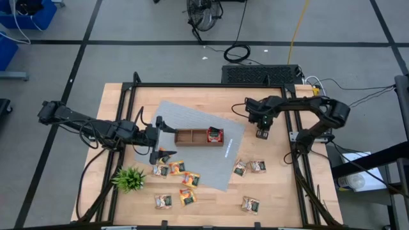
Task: Pick & Place Tea
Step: Put the brown tea bag into the wooden organizer
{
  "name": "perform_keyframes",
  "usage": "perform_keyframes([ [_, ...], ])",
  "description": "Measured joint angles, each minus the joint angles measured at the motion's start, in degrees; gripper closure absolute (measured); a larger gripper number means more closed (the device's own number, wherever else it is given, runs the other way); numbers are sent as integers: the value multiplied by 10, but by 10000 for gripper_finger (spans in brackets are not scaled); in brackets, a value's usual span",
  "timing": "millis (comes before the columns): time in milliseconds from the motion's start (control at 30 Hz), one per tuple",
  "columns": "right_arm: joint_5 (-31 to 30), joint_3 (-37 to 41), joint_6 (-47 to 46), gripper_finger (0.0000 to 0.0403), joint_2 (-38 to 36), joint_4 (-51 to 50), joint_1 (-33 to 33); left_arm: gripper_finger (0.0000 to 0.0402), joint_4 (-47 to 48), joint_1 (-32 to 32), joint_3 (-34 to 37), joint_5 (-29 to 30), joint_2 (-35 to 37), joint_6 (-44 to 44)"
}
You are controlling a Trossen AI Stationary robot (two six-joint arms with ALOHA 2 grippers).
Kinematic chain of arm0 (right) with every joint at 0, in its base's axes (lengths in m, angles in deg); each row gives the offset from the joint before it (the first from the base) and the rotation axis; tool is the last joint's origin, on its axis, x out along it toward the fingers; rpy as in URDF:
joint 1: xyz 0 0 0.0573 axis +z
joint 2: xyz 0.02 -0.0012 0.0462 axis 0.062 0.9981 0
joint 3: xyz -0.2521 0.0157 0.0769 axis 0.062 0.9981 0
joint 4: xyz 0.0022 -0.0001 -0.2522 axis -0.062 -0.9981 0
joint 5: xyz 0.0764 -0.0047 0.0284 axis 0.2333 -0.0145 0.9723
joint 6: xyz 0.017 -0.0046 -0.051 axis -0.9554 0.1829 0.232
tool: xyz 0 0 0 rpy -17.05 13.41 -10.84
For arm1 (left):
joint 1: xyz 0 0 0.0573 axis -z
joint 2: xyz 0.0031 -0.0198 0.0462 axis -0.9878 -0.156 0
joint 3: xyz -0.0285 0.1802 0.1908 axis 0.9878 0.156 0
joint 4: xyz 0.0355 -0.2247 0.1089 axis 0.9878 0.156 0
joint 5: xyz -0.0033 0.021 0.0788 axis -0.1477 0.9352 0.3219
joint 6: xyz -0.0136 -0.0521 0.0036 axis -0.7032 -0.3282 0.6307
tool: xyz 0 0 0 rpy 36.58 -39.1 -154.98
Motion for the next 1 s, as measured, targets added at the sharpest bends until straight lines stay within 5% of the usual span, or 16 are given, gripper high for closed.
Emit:
perform_keyframes([
  [333, -4, -25, -129, 381, -149, 96, 132, 11, -22, 0, 0, 0, 0, 2],
  [700, -76, -14, -98, 382, -109, 416, 333, 11, -21, 0, 0, 0, 0, 3],
  [1000, -91, 1, -21, 382, -63, 622, 382, 11, -31, -2, 0, 30, 0, 7],
])
